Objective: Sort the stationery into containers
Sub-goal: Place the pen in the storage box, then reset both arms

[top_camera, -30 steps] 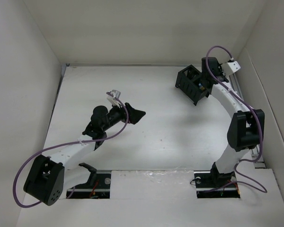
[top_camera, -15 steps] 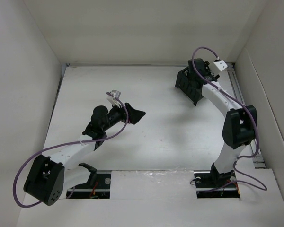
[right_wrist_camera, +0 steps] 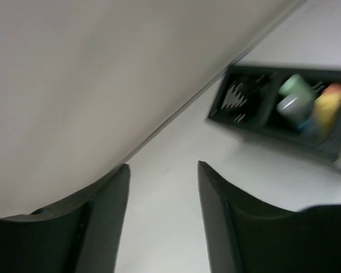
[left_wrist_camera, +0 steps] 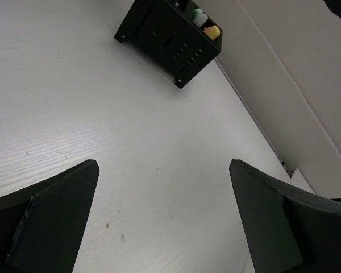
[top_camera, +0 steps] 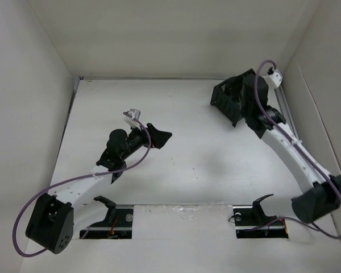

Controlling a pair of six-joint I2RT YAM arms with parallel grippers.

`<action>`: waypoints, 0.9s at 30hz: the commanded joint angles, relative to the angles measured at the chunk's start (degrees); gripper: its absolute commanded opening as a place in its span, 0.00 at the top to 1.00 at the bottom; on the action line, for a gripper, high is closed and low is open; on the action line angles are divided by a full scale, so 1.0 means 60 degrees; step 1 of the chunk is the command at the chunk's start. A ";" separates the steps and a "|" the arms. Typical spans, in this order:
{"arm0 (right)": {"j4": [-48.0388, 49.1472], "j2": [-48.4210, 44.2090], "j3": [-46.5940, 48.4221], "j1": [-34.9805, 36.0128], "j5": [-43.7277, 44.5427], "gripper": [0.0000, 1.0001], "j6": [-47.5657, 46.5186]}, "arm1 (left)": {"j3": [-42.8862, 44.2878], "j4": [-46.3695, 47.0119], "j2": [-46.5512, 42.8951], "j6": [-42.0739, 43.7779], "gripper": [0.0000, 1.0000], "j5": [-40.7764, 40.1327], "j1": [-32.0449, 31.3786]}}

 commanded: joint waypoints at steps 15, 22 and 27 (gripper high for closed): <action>0.2675 -0.1214 -0.5366 0.3378 -0.3850 1.00 -0.0045 | -0.0645 -0.0688 -0.1385 -0.0690 0.00 -0.2554 0.0285; 0.3072 -0.1404 -0.6027 0.3643 -0.2736 0.99 -0.0045 | -0.1012 0.0497 -0.1093 -0.0367 0.00 -0.1838 0.0286; 0.3160 -0.1492 -0.6319 0.3643 -0.2502 0.97 0.0043 | -0.1100 0.0807 -0.0872 -0.0367 0.00 -0.1719 0.0286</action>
